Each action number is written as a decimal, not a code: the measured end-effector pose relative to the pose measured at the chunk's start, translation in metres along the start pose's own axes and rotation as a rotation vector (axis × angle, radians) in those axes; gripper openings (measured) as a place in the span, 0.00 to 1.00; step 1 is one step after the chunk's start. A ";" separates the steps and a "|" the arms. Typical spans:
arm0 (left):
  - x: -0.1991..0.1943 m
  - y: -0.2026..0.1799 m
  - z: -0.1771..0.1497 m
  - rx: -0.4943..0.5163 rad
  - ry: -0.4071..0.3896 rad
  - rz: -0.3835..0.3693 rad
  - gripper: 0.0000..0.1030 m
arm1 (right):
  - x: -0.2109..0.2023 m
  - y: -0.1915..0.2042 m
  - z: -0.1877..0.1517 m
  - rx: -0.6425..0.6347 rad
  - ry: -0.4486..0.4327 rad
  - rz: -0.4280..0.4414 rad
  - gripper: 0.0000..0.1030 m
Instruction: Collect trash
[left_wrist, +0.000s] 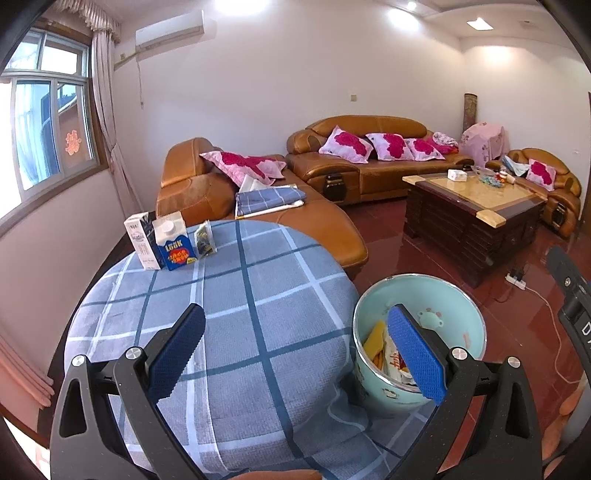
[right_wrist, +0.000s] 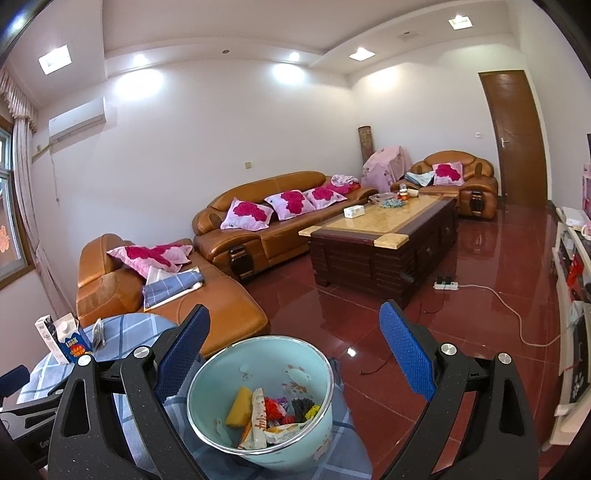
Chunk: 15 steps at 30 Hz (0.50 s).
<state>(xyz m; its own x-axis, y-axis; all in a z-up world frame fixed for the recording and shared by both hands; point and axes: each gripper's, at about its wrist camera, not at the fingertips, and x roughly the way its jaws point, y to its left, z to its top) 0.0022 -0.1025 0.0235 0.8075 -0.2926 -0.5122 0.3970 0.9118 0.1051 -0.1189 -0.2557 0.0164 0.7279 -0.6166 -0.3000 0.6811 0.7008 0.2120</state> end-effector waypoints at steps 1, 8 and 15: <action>0.000 0.000 0.001 -0.002 -0.001 -0.003 0.94 | 0.000 -0.001 0.000 0.002 0.000 -0.002 0.89; 0.001 -0.001 0.002 -0.009 0.011 -0.014 0.94 | 0.001 0.000 0.000 0.006 0.003 -0.011 0.89; 0.002 -0.001 0.000 -0.007 0.013 -0.016 0.92 | 0.003 -0.001 0.000 0.008 0.020 -0.012 0.89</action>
<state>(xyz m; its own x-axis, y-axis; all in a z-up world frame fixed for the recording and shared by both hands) 0.0034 -0.1043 0.0227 0.7950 -0.3036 -0.5251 0.4072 0.9088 0.0911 -0.1181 -0.2583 0.0152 0.7177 -0.6180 -0.3210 0.6908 0.6901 0.2158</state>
